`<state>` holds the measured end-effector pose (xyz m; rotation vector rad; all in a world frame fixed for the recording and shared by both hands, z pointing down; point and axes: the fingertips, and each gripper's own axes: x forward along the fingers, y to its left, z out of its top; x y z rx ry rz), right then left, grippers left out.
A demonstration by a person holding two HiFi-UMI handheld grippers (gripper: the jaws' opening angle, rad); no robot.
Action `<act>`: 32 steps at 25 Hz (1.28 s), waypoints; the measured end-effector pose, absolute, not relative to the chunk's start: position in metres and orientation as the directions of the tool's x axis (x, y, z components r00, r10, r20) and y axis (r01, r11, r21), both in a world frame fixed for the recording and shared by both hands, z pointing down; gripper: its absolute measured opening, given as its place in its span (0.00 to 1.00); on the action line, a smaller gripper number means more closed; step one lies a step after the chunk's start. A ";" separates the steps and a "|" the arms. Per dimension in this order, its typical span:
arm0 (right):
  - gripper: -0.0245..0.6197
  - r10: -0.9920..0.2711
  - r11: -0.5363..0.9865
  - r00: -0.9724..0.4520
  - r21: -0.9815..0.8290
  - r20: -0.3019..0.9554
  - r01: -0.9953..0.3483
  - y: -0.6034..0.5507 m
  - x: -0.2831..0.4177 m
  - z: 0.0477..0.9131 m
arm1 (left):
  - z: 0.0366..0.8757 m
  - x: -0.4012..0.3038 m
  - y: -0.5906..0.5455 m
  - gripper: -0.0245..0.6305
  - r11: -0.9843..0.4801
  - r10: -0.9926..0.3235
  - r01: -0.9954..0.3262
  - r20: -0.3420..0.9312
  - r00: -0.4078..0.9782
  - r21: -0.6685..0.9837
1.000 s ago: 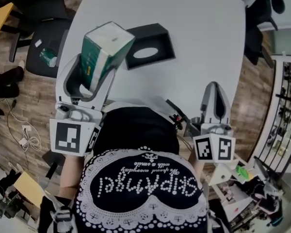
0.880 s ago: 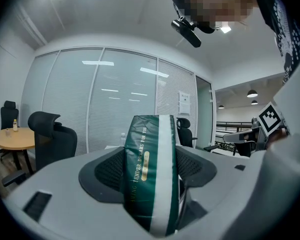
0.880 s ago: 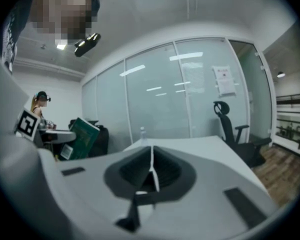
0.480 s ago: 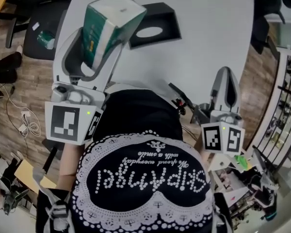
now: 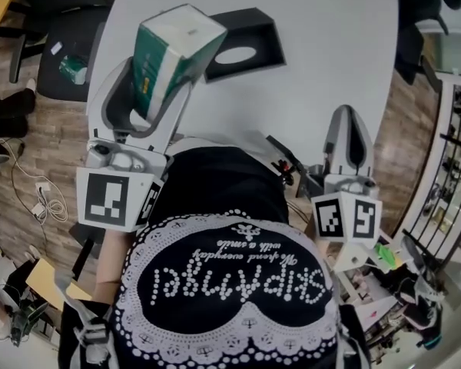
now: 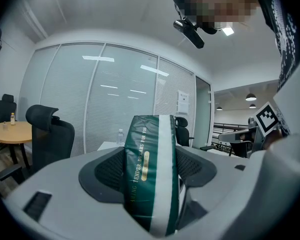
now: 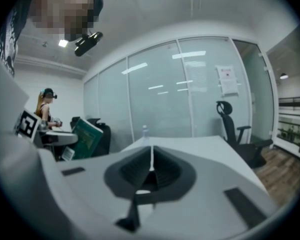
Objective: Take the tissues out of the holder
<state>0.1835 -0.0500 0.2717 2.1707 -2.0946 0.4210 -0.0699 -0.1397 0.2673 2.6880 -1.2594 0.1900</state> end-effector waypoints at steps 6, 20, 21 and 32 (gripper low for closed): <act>0.09 -0.965 -0.049 0.015 -0.124 0.261 -0.991 -0.049 0.181 0.274 | 0.268 -0.071 -0.139 0.54 -0.627 -0.752 -0.772 0.182 0.634 0.099; 0.09 -0.968 -0.043 0.010 -0.125 0.249 -0.991 -0.054 0.179 0.274 | 0.268 -0.073 -0.142 0.54 -0.624 -0.754 -0.776 0.189 0.629 0.091; 0.09 -0.969 -0.042 0.010 -0.124 0.248 -0.991 -0.054 0.179 0.274 | 0.267 -0.073 -0.143 0.54 -0.624 -0.756 -0.776 0.182 0.629 0.087; 0.09 -0.970 -0.032 0.002 -0.118 0.244 -0.992 -0.058 0.178 0.273 | 0.267 -0.078 -0.144 0.54 -0.610 -0.765 -0.787 0.192 0.615 0.093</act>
